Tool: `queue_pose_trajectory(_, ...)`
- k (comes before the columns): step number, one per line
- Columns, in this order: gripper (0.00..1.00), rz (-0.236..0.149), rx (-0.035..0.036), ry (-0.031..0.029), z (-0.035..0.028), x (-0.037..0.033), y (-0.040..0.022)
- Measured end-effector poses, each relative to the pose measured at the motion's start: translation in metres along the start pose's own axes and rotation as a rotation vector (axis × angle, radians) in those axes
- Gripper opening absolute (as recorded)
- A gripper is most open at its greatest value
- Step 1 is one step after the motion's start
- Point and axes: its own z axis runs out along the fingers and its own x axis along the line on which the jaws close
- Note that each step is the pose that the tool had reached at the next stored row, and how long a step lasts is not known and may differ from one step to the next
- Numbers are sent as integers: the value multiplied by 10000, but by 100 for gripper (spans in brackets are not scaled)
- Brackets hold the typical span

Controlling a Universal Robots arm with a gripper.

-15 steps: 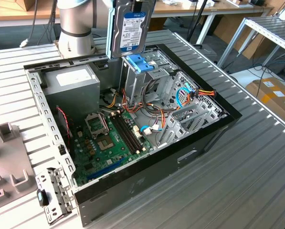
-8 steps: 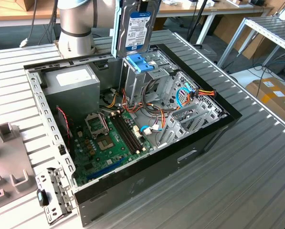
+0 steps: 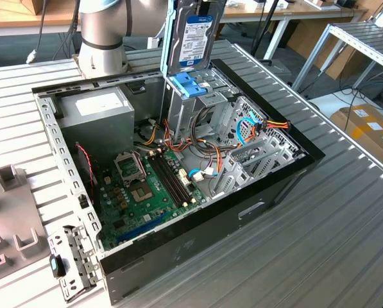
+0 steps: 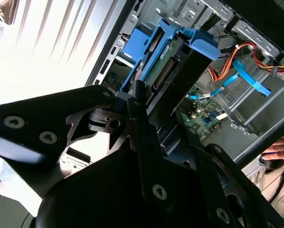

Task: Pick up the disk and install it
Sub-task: 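Pick up the disk, then insert the disk into the insertion slot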

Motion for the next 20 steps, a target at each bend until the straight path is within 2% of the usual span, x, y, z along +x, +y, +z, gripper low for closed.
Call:
queue_pose_trajectory(2,35,0,0,-1,0,1,-78)
queue_pose_trajectory(7,35,0,1,-3,1,2,-197)
queue_pose_trajectory(12,35,-1,1,-1,0,7,-203)
queue_pose_trajectory(20,35,0,0,0,0,80,-203)
